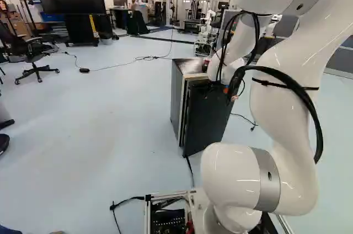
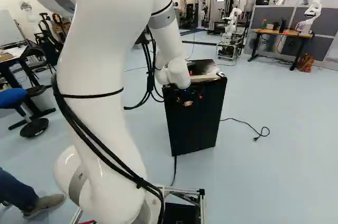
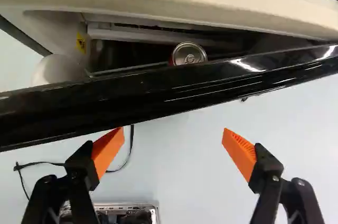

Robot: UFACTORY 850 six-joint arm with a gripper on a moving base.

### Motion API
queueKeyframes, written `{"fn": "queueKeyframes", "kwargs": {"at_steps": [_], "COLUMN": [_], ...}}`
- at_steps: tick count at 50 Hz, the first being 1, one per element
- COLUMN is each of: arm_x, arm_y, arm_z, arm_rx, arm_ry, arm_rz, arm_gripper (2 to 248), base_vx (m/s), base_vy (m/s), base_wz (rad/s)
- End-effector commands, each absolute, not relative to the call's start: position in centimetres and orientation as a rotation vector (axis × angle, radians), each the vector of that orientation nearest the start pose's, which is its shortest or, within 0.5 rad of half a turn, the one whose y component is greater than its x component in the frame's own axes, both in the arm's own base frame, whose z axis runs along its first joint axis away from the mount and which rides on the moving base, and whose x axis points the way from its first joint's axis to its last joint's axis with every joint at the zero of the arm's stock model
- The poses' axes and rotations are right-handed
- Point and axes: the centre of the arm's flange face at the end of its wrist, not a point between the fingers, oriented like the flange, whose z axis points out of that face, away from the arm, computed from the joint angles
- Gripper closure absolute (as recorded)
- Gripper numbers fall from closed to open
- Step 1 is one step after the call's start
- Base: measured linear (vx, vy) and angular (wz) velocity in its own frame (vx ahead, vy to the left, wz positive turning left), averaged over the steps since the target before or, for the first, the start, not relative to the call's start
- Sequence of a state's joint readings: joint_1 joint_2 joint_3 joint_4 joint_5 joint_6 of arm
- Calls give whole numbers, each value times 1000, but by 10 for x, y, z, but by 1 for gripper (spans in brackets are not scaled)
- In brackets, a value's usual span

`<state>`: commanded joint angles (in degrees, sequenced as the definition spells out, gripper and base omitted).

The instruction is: Grab a drink from the fridge

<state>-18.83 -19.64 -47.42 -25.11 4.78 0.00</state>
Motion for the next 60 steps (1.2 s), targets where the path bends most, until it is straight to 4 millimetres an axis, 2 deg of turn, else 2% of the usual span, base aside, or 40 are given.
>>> {"fn": "queueKeyframes", "kwargs": {"at_steps": [60], "arm_x": [513], "arm_y": [-148], "arm_z": [347], "arm_rx": [-3176], "arm_ry": [-255], "arm_rz": [-902], "arm_gripper": [3], "base_vx": [0], "base_vy": [0], "base_wz": [0]}}
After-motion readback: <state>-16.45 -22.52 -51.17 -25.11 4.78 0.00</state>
